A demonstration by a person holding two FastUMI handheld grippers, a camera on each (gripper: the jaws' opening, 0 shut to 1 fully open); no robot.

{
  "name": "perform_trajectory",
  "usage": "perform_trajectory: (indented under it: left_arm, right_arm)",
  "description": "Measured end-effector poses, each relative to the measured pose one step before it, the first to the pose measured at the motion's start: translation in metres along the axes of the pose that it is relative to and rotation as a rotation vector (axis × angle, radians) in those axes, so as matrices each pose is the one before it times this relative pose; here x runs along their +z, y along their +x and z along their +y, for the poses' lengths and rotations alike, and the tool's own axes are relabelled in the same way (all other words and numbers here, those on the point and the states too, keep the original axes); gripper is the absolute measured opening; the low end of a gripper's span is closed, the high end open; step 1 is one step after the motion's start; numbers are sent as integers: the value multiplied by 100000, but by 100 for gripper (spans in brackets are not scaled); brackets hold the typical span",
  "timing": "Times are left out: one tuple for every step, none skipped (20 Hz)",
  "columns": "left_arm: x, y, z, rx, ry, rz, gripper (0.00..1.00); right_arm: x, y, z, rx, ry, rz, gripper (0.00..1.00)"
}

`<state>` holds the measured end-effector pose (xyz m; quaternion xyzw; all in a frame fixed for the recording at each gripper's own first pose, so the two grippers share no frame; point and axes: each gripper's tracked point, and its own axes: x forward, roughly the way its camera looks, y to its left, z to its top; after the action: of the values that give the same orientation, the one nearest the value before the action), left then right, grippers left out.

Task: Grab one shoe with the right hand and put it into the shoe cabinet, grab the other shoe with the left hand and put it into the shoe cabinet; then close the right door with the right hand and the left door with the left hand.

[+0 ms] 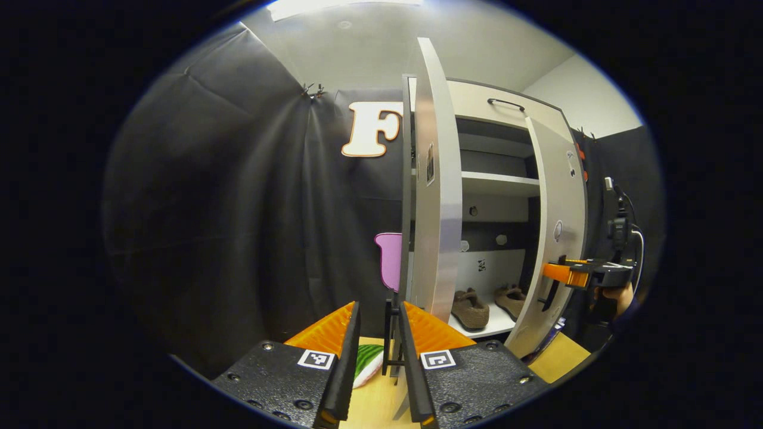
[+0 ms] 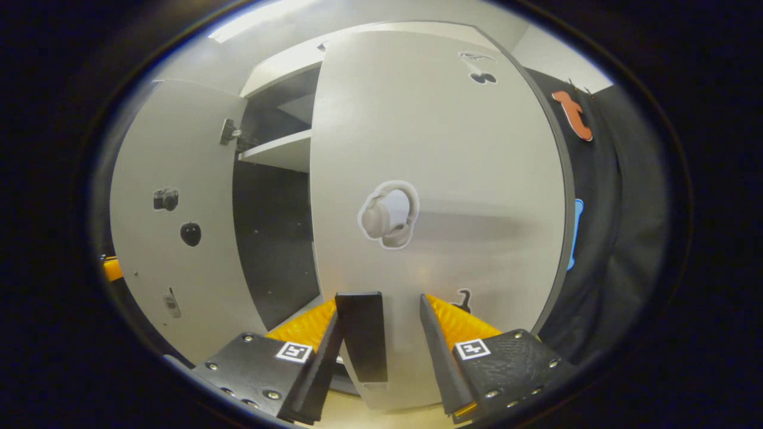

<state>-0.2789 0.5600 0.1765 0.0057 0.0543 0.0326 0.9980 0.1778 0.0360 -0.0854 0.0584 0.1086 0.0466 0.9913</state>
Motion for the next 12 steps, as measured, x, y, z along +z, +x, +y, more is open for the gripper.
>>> perform_trajectory:
  left_arm:
    - [35, 133, -62, -465, -11, -50, 43]
    - [45, 97, 76, -468, -119, -87, 33]
    - [-100, 16, -20, -454, -55, 107, 33]
    - [11, 155, 51, -268, -84, 202, 33]
    - [-102, 14, 22, -197, -17, 260, 34]
    - [-11, 112, 37, -378, -132, 227, 34]
    - [-147, 63, 9, -293, -58, 310, 38]
    - [-28, 71, 73, -289, -126, 384, 38]
    - [0, -63, -30, -369, -146, -201, 38]
    - [116, -1, -4, -444, -90, -243, 39]
    - [-40, -131, -24, -464, -17, -30, 38]
    - [10, 32, -14, -438, 6, -42, 37]
  right_arm:
    - [99, 359, 80, -625, -16, -51, 72]
    - [124, 339, 3, -731, -113, -227, 72]
    - [16, 127, 2, -725, -181, -125, 72]
    - [-34, 158, 13, -718, -28, -189, 70]
    - [6, 160, 9, -602, 16, -158, 70]
    - [38, 189, 12, -659, -1, -86, 72]
    - [-14, 163, -2, -741, 7, -178, 70]
    - [16, 215, -1, -845, -49, -187, 72]
    - [-70, 186, 13, -971, -325, -65, 70]
    - [87, 317, 6, -816, -547, -213, 73]
    - [22, 216, -20, -955, -379, -134, 71]
    - [40, 192, -20, -1027, -26, -150, 73]
